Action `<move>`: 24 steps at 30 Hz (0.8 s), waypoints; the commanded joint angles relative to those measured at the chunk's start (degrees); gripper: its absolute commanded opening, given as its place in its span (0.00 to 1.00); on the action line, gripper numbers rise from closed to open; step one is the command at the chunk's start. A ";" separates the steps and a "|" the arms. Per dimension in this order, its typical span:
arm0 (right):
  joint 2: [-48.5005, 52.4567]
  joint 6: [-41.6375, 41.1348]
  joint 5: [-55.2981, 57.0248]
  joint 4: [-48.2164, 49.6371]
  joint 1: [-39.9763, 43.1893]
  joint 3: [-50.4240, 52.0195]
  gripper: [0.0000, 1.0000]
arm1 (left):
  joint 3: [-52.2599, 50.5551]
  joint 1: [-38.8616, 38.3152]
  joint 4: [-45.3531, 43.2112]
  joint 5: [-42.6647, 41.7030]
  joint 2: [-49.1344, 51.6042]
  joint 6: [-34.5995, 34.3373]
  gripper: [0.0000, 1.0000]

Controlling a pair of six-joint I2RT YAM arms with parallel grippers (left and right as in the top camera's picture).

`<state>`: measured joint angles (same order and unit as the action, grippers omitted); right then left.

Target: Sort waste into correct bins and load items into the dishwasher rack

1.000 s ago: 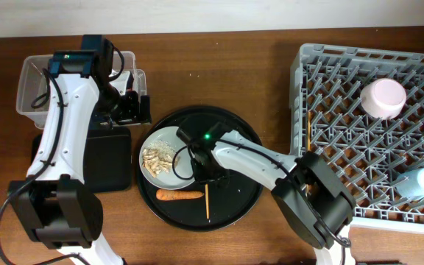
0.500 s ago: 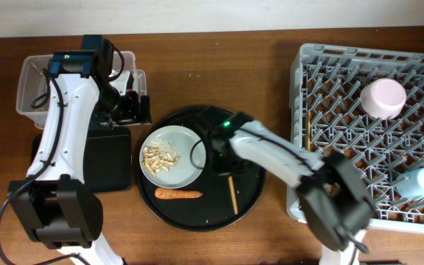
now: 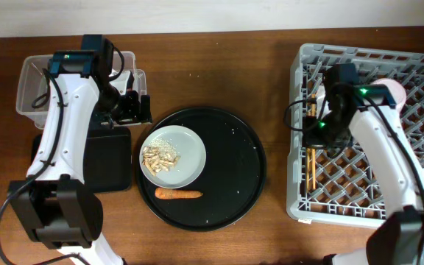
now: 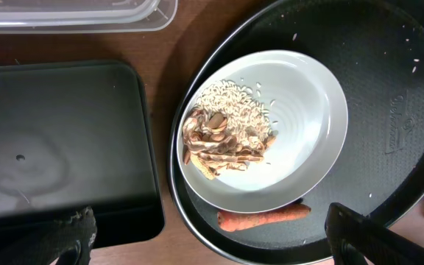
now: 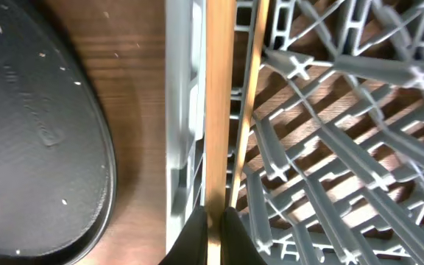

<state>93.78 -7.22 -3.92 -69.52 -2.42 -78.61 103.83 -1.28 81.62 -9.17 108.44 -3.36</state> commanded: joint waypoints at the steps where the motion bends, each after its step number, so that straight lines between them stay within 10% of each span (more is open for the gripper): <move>1: 3.28 0.79 -0.07 2.93 0.24 2.40 0.05 | 0.46 -0.11 -0.11 -0.68 -1.33 -0.09 0.99; 11: -4.92 0.15 -0.09 1.79 0.26 1.77 0.27 | 0.46 -0.13 -0.13 -2.10 -1.33 -0.09 0.99; 12: -7.65 0.17 -0.09 1.53 0.26 1.77 0.35 | 0.46 -0.11 -0.28 -3.41 -1.33 -0.09 0.99; 13: -10.08 0.22 -0.07 1.40 0.26 1.77 0.65 | 0.46 -0.13 -0.94 -5.62 -1.33 -0.09 0.99; 15: -12.22 3.89 -0.04 0.20 0.26 1.77 0.76 | 0.46 -0.31 -1.86 -7.67 -1.33 -0.09 0.99; 24: -12.09 3.82 -0.04 -0.33 0.24 1.79 0.78 | 0.11 -21.03 -5.16 10.16 -1.03 -13.77 0.99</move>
<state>82.02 -3.90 -4.10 -69.97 -2.42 -76.18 103.83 -17.43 78.22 -4.36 108.44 -10.66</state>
